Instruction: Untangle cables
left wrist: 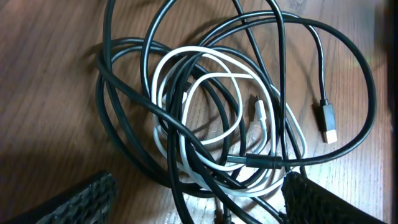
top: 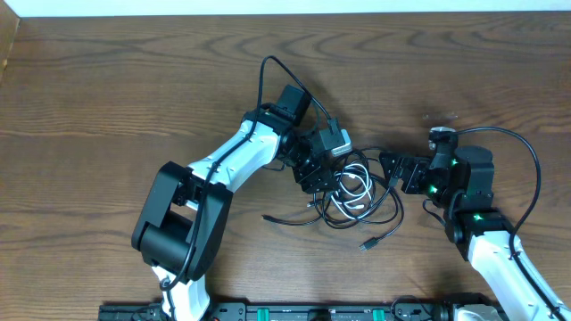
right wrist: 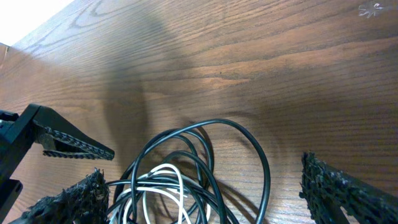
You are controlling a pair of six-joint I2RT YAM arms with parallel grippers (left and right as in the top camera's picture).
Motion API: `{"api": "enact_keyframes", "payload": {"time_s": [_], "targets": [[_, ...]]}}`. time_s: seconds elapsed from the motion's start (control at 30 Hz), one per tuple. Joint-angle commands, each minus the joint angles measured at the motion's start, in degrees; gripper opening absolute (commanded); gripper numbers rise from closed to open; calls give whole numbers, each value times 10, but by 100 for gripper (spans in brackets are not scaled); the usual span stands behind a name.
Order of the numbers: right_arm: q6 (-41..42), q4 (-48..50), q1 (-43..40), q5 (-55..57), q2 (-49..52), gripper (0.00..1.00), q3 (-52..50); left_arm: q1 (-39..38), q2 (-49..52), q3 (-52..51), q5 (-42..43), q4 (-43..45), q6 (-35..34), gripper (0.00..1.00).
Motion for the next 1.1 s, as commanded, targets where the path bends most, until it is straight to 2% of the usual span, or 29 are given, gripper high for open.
{"api": "enact_keyframes", "payload": {"time_s": [0.0, 0.5, 1.07], "targets": [[3, -2, -4, 1, 0, 97, 4, 0, 4, -10, -5, -2, -18, 86], [3, -2, -4, 0, 0, 97, 4, -4, 5, -38, -17, 9, -21, 87], [3, -2, -4, -4, 0, 97, 4, -69, 5, -40, -44, 32, -20, 87]]}}
